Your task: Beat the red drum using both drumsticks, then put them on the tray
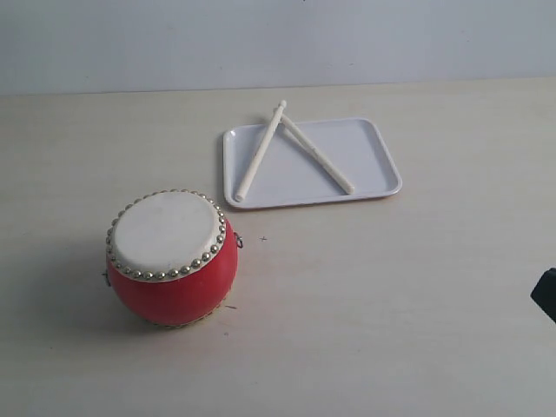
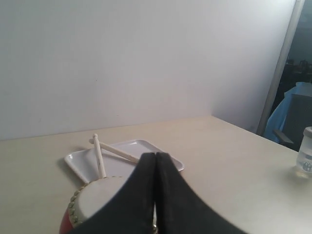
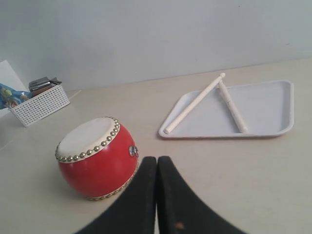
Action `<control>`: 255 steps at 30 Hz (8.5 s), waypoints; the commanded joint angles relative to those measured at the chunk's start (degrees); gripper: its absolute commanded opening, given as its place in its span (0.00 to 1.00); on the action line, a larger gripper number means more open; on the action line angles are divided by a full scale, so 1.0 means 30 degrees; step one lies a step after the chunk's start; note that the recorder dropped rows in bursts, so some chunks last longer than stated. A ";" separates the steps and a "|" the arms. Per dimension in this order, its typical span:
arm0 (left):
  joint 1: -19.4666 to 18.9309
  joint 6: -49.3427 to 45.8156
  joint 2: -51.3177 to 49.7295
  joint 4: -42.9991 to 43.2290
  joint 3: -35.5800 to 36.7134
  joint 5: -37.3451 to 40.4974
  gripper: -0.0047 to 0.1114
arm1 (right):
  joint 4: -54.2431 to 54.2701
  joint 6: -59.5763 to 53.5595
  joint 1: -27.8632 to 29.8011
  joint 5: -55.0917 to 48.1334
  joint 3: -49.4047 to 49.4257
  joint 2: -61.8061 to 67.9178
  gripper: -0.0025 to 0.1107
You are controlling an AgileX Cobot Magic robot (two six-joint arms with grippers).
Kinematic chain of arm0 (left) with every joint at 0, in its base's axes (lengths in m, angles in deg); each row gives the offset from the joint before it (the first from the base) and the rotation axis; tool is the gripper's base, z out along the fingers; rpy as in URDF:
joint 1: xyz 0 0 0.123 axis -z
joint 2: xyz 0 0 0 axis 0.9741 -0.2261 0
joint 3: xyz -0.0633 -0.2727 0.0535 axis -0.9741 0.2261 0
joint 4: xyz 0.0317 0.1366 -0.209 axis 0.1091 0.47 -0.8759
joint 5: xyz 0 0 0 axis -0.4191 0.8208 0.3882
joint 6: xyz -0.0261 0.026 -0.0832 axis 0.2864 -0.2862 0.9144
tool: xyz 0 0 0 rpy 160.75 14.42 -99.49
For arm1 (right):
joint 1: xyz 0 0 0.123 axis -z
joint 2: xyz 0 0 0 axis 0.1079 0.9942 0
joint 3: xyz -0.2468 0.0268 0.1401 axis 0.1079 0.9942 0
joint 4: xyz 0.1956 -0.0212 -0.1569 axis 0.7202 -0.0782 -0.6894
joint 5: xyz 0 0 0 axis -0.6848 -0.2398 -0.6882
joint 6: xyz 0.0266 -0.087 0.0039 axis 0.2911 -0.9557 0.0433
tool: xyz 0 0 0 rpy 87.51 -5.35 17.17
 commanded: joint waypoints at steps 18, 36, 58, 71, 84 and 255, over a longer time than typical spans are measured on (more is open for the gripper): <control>-0.0016 -0.1720 0.0126 -0.3716 0.0062 0.0430 0.04 | 0.0321 -0.0036 -0.0006 -0.0091 0.0082 -0.0115 0.02; -0.0016 -3.5451 0.0126 -3.3582 0.0062 0.2802 0.04 | 0.0321 -0.0040 -0.0006 -0.0091 0.0082 -0.0115 0.02; -0.0016 -3.1555 0.0126 -3.0830 0.0062 0.6148 0.04 | 0.0375 -0.0040 -0.0006 -0.0236 0.0082 -0.0115 0.02; -0.4945 -3.1772 0.0126 -3.0295 0.0062 0.6471 0.04 | 0.0374 -0.0134 -0.0006 -0.0236 0.0082 -0.0115 0.02; -1.1165 -3.1772 0.0126 -3.0202 0.0062 0.6471 0.04 | 0.0374 -0.0134 -0.0006 -0.0236 0.0082 -0.0115 0.02; -1.1602 -3.1730 0.0126 -3.0202 0.0062 0.6471 0.04 | -0.9479 0.4334 0.4097 0.0207 0.0082 -0.0115 0.02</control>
